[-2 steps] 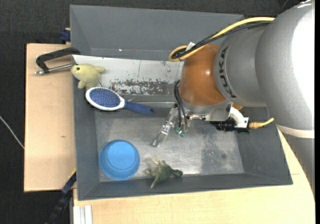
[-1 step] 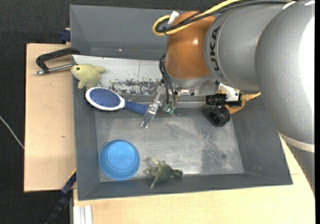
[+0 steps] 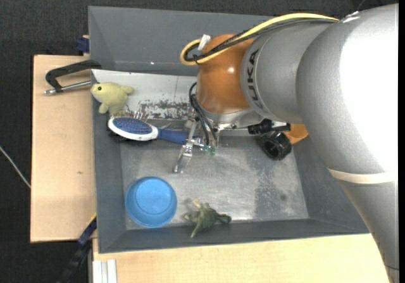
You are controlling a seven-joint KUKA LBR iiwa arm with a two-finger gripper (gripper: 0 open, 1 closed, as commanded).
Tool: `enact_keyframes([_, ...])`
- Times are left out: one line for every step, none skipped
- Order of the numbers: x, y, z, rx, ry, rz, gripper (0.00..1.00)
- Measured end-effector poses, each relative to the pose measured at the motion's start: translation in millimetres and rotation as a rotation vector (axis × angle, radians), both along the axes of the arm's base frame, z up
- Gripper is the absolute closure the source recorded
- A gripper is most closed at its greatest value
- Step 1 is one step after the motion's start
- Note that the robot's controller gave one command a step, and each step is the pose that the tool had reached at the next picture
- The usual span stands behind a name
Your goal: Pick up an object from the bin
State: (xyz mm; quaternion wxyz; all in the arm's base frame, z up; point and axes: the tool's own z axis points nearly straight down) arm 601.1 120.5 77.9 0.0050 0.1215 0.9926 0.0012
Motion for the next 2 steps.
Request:
enact_keyframes([4.2,-3,5,-0.002,-0.016,-0.002,1.00])
enact_keyframes([-11.8,-29,136,-0.001,-0.003,0.116,1.00])
